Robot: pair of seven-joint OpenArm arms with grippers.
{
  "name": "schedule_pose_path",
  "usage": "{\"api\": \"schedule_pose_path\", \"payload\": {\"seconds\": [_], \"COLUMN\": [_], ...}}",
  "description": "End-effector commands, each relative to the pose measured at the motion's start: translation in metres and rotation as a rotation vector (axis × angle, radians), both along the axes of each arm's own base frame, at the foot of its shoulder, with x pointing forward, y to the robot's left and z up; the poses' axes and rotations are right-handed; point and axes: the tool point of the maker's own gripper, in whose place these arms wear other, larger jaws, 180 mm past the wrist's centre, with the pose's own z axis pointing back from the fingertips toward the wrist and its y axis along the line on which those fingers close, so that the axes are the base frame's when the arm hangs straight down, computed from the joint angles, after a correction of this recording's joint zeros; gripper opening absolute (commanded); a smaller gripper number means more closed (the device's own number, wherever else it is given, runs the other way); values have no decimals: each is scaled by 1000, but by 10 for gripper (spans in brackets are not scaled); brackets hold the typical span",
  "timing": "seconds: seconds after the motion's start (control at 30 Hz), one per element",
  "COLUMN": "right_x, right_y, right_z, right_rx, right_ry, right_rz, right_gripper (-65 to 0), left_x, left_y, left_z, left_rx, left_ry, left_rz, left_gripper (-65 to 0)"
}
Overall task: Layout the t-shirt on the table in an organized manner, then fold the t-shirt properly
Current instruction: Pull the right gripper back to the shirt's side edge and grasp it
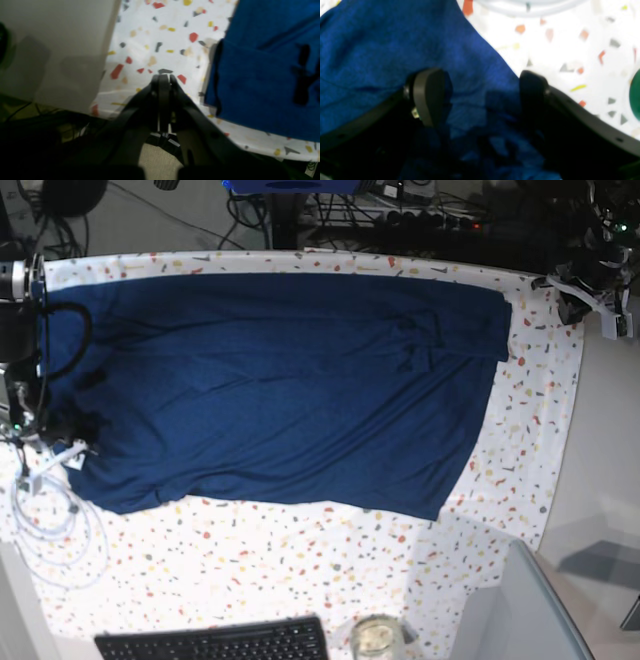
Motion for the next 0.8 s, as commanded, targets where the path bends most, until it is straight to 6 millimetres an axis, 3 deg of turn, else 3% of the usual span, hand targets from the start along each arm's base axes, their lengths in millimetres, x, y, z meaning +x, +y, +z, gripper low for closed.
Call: {"api": "schedule_pose_path", "payload": {"seconds": [0.0,0.1,0.17,0.23,0.37,0.77], "right_x": [4,3,-1,0,4,9], "right_y": [-11,-12,-11,-11,-4,27], "right_z": [7,7,4,7,16,52], "right_rx": [-16,-17,-16,-21,-29,-50], "right_ry": [-4,-2,1,-12,-53,-132], "right_rz": [-14,-15,-14,-6,24,147], "right_gripper": [-210,-215,-269,-374,-650,-648], "left_x": [5,5,5,5,5,5], "left_y": [7,7,7,7,7,6], "left_z": [11,11,11,11,11,11], "left_rx": [21,21,21,21,21,21], "left_ry": [-37,-37,-37,-37,-37,-35], "left_rz": [0,0,0,0,0,0], "left_gripper": [-650,-650,-650,-650,-650,-650]}}
